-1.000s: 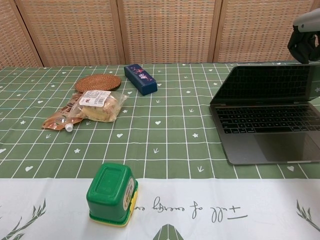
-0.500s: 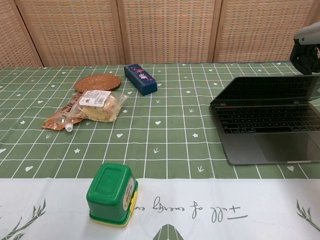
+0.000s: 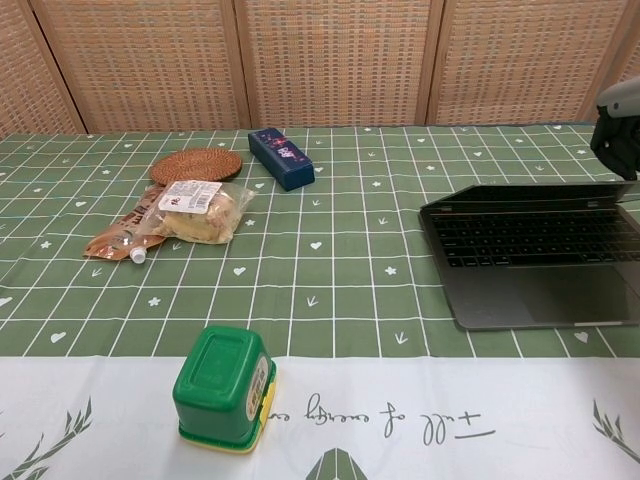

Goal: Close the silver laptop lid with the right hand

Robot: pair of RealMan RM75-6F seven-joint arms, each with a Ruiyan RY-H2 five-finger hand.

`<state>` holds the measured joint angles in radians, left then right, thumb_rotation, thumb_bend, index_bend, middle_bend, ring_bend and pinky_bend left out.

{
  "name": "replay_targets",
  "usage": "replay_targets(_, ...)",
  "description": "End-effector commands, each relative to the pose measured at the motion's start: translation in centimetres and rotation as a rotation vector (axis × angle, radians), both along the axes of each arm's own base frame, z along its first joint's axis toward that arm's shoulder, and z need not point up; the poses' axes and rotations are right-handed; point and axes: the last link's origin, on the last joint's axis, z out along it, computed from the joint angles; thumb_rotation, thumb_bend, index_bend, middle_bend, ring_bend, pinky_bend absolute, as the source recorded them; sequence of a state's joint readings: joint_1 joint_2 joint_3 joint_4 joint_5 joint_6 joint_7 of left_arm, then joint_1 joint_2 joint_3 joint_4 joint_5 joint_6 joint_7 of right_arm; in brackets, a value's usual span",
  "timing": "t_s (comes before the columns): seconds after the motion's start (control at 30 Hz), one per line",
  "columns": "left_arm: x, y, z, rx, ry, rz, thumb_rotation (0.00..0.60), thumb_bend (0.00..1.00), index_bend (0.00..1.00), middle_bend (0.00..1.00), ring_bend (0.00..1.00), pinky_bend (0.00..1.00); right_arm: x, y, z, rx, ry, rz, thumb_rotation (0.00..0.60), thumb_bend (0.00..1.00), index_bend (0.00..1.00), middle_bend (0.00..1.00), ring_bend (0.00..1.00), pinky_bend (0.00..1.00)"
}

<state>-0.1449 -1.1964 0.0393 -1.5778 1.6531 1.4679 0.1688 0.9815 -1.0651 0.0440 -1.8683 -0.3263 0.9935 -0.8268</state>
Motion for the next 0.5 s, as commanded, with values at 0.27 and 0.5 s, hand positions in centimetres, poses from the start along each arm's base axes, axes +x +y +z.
replay_targets(0.27, 0.1, -0.2, 0.0, -0.002, 0.0, -0.008, 0.6, 0.2, 0.0, 0.0, 0.0, 0.0, -0.4, 0.9, -1.3, 0.037, -0.023, -0.012, 0.6, 1.0, 0.71, 0.61, 0.49, 0.49)
replay_targets(0.5, 0.2, -0.4, 0.0, -0.003, 0.002, -0.016, 0.6, 0.2, 0.0, 0.0, 0.0, 0.0, -0.9, 1.4, -2.2, 0.057, -0.032, -0.019, 0.6, 1.0, 0.71, 0.61, 0.49, 0.49)
